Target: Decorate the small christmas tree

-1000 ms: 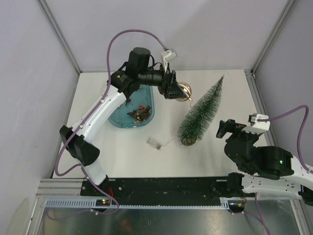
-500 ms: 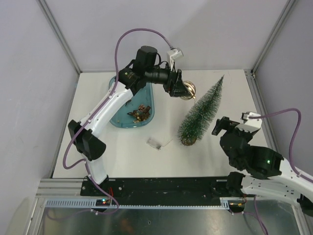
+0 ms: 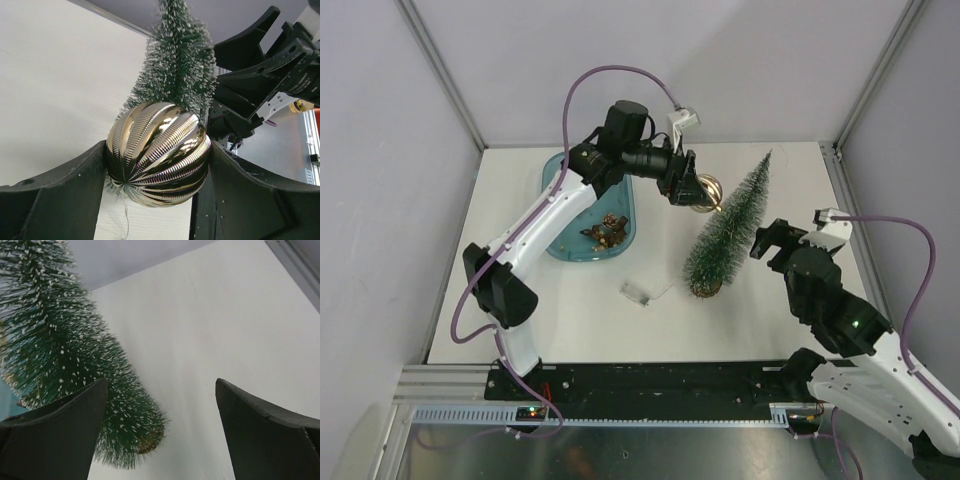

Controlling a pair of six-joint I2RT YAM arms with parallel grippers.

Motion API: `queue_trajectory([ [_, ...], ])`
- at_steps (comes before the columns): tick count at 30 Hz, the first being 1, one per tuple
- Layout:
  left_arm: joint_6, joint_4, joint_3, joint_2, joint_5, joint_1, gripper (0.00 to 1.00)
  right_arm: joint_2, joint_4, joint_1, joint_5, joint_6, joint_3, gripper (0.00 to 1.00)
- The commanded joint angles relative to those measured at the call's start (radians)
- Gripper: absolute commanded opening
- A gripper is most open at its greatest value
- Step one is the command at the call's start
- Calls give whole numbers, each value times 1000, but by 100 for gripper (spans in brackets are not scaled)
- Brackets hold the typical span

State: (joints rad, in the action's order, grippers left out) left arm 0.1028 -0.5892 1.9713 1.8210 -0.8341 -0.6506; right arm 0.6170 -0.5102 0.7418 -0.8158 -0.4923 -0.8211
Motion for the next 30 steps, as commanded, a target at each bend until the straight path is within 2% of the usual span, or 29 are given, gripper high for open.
queue_trajectory([
  [1, -36, 10, -32, -17, -12, -11, 49, 18, 111, -12, 88, 44, 11, 93],
  [8, -62, 8, -70, -37, 29, -11, 49, 37, 133, -36, 111, 55, 27, 93],
  [18, -86, 8, -123, -67, 78, -6, 47, -24, 57, -69, 104, 24, 55, 91],
  [30, -83, 8, -93, -66, 121, -1, 45, -14, 137, -70, 163, 16, 109, 88],
])
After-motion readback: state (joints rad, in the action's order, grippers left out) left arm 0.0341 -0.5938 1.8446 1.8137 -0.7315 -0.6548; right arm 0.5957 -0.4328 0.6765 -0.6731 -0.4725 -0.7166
